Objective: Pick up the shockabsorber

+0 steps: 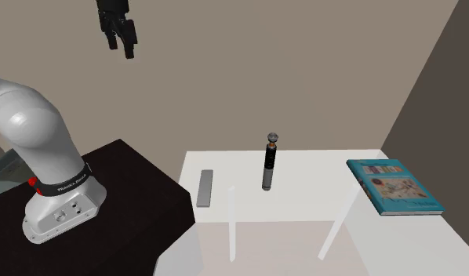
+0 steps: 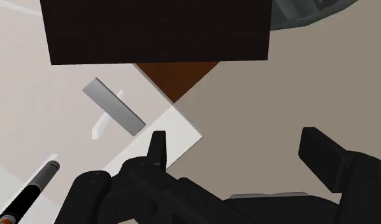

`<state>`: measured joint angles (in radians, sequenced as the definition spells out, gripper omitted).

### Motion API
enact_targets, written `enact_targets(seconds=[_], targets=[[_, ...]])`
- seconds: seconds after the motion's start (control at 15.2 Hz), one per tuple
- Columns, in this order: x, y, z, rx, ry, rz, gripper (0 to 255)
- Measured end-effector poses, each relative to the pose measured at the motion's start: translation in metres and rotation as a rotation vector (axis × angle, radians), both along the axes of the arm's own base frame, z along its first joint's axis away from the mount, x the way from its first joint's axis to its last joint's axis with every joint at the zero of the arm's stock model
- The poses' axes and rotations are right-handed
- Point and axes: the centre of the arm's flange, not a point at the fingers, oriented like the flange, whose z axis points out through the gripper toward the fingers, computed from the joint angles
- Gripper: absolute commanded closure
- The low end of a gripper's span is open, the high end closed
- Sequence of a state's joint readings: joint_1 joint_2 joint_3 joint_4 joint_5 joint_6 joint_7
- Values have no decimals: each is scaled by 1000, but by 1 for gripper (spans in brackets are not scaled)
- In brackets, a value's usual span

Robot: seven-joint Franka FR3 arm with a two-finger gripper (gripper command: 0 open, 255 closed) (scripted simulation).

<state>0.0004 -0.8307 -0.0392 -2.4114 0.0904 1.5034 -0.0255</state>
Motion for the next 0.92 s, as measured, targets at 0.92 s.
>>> enact_targets(seconds=[0.92], targets=[[42, -99, -106, -5, -123, -23, 0]])
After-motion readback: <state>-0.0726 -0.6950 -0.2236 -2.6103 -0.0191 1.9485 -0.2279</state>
